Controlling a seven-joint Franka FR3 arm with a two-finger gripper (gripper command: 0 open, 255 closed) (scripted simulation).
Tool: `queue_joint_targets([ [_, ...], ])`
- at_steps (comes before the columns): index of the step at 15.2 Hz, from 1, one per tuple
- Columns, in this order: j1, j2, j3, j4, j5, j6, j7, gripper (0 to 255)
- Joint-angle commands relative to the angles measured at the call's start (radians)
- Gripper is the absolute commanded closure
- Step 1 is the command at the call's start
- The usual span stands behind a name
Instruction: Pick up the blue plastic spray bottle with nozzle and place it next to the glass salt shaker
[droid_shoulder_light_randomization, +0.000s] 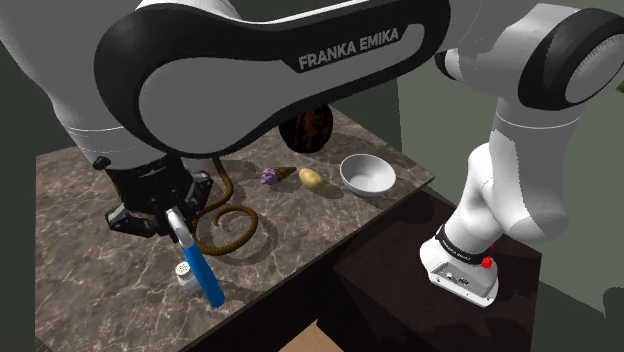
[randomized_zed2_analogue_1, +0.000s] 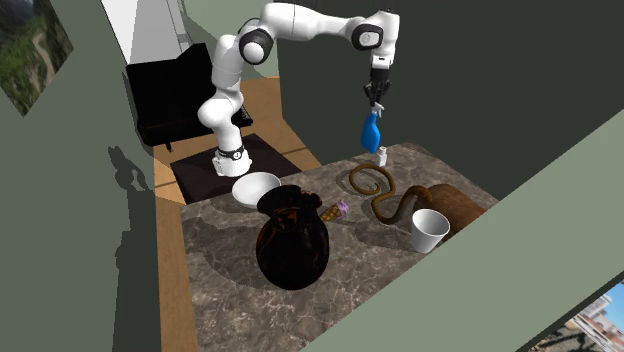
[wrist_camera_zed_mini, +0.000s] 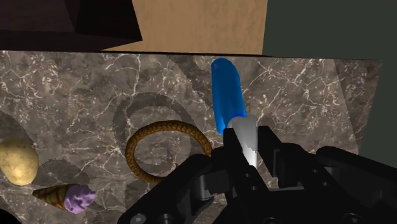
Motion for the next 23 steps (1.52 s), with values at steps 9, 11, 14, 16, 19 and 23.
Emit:
queue_joint_targets([
  [9, -0.008, 0.008, -0.005, -0.124, -0.006, 0.132, 0.006, 255],
  [11, -0.009, 0.012, -0.006, -0.145, -0.008, 0.156, 0.008, 255],
  [14, -0.009, 0.018, -0.007, -0.165, -0.011, 0.182, 0.010, 255],
  [16, -0.009, 0.018, -0.007, -0.165, -0.011, 0.182, 0.010, 255],
  [19, -0.009, 0.018, -0.007, -0.165, -0.012, 0.182, 0.011, 255],
  [23, -0.012, 0.013, -0.006, -0.166, -0.010, 0.177, 0.008, 0],
])
